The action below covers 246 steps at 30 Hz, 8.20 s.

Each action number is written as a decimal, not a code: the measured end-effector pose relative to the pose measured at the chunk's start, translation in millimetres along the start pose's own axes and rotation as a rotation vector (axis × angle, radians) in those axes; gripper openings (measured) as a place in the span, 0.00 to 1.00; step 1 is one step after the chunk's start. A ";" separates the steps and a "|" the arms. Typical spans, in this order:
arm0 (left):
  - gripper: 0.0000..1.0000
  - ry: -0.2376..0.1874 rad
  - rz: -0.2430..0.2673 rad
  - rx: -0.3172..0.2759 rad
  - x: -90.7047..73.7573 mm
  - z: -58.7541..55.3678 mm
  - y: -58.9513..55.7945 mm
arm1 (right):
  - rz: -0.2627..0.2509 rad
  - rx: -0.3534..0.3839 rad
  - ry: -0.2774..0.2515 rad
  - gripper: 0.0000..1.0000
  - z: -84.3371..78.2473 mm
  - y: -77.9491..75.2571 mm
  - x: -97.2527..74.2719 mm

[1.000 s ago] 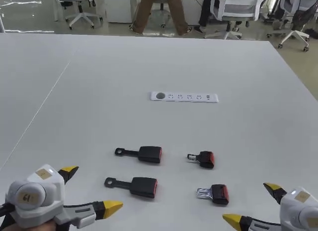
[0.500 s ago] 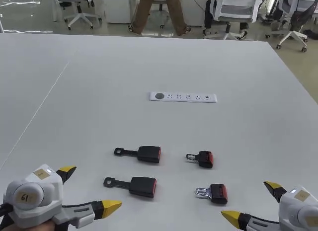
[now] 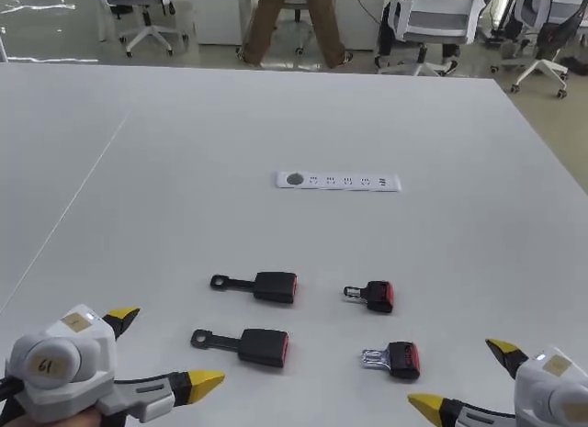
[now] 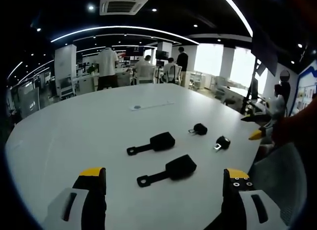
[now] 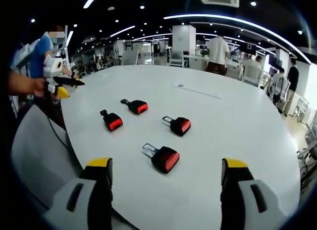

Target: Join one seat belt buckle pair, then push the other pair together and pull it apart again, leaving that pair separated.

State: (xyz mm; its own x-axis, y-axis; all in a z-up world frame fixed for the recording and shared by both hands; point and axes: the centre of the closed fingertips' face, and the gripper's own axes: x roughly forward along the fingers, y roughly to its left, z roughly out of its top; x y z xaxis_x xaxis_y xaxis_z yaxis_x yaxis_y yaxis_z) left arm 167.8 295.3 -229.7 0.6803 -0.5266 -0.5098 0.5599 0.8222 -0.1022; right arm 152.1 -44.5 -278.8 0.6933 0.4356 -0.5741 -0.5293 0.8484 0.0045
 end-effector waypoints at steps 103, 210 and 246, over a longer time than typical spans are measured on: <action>0.77 0.318 -0.405 0.537 102.1 -38.2 -17.0 | 0.461 -0.244 0.255 0.80 -15.5 10.3 73.8; 0.34 0.449 -0.677 0.751 151.7 -80.2 -37.2 | 0.686 -0.562 0.478 0.33 -15.9 79.3 136.4; 0.34 0.475 -0.665 0.758 151.7 -82.5 -37.0 | 0.732 -0.493 0.339 0.33 2.9 122.5 162.3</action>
State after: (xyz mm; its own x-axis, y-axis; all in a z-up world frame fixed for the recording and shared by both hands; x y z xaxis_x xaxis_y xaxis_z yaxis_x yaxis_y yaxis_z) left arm 211.2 202.8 -373.7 -0.0220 -0.5440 -0.8388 0.9997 -0.0227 -0.0114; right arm 201.2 131.0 -369.1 -0.0315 0.6332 -0.7734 -0.9774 0.1421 0.1562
